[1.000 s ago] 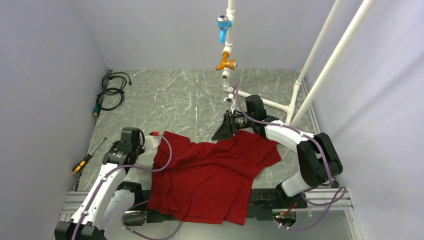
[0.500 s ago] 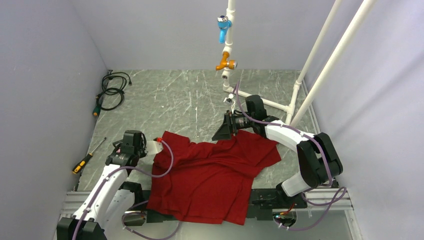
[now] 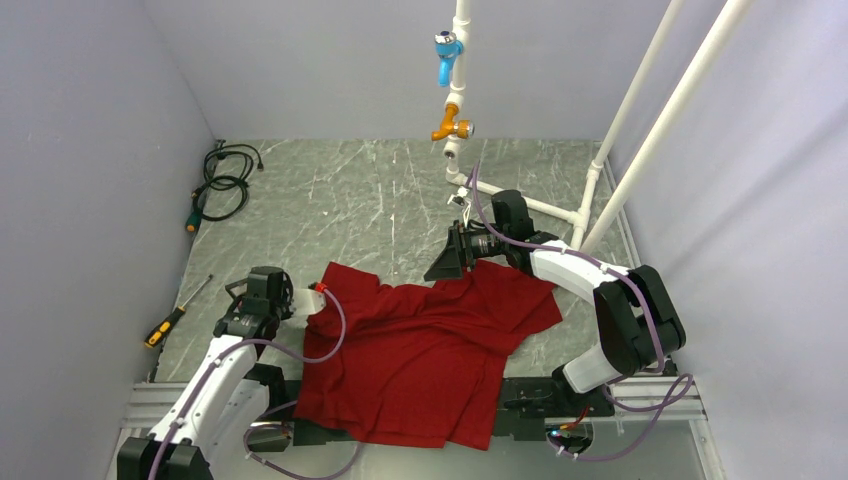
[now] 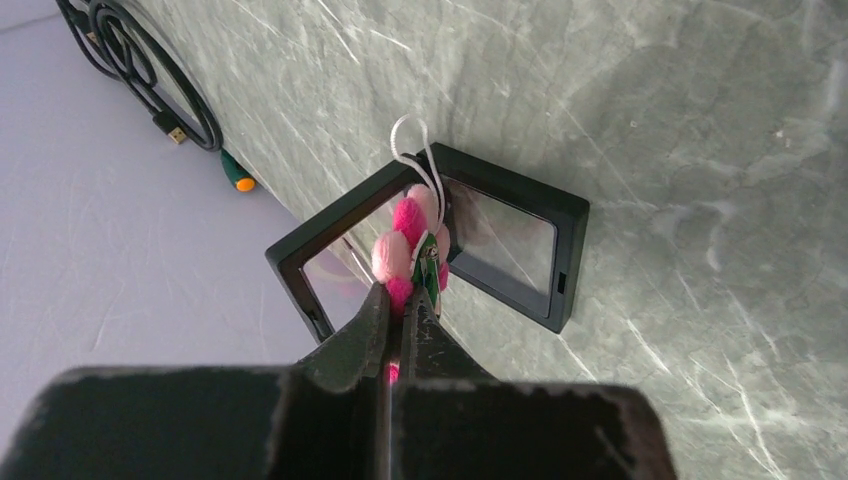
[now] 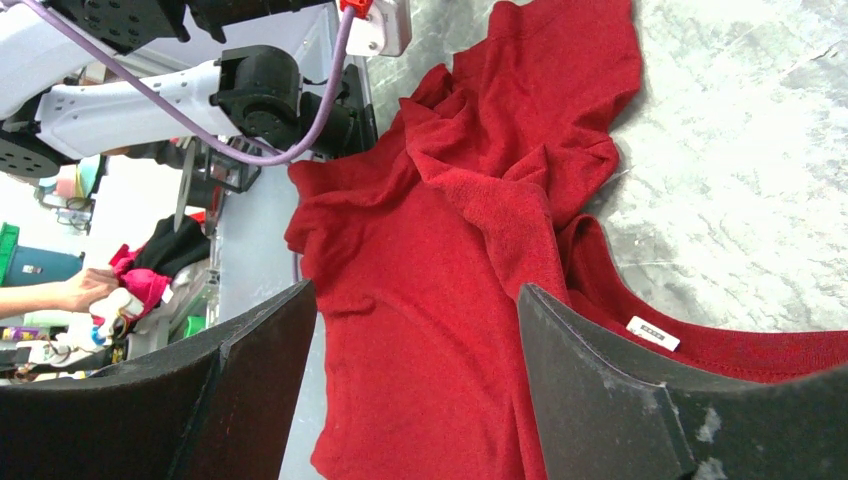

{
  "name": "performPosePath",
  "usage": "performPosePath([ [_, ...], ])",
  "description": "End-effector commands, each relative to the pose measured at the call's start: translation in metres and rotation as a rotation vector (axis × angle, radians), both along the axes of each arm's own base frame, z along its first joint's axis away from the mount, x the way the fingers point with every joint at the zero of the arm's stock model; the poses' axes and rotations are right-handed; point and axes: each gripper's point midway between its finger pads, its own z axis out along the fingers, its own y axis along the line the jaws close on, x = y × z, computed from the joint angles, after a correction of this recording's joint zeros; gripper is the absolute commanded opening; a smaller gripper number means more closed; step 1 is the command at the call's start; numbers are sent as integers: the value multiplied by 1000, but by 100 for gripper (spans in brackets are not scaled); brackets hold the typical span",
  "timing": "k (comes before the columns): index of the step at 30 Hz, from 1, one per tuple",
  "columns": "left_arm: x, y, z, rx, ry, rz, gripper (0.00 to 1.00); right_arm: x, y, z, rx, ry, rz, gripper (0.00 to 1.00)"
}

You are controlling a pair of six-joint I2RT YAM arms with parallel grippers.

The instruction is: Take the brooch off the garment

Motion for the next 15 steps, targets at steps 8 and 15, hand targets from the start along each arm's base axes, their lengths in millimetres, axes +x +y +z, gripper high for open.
performPosePath([
  [8,6,6,3,19,-7,-4,0,8,2,16,27,-66,0,76],
  [15,1,2,-2,-11,57,-11,11,9,3,16,22,-69,1,76],
])
